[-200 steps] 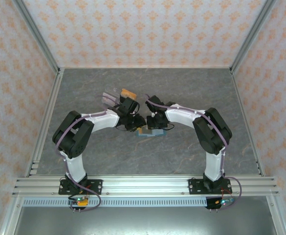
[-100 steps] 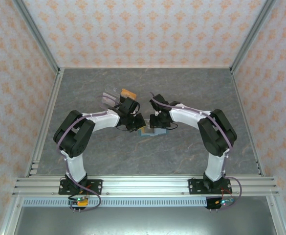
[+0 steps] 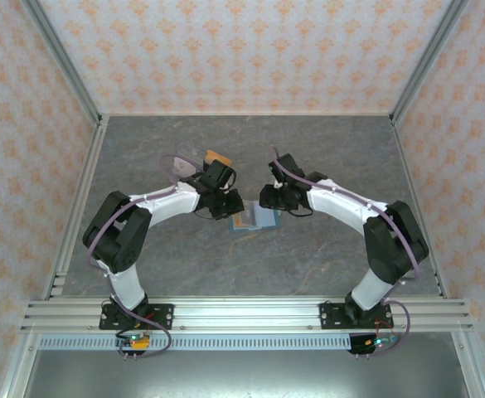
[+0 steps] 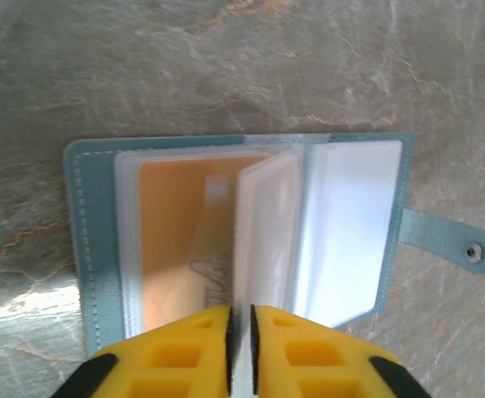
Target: Take the credit cards out of the card holder
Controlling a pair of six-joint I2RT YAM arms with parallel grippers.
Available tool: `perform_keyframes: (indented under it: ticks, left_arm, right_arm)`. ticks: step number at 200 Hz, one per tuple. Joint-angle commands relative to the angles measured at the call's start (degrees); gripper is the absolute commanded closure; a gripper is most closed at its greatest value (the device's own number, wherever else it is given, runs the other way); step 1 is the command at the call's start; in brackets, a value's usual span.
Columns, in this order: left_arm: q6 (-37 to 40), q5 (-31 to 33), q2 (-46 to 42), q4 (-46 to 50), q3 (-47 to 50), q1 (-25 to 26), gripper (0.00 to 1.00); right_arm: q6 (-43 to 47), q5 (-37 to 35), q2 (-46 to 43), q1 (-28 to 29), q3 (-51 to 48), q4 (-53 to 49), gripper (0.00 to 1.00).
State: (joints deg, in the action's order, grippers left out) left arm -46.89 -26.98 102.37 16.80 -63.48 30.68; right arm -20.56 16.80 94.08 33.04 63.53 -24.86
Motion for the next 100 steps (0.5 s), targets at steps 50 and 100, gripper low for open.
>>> perform_keyframes:
  ticks: [50, 100]
  left_arm:
    - [-1.34, -7.66, 2.00, -4.38, -6.77, 3.51, 0.62]
    - [-2.32, -5.67, 6.56, -2.35, -12.37, 4.74, 0.54]
  right_arm:
    - [-0.88, -4.16, -8.15, -0.47, -3.90, 3.51, 0.62]
    - [-1.18, -6.63, -11.93, -1.10, -5.94, 4.69, 0.61]
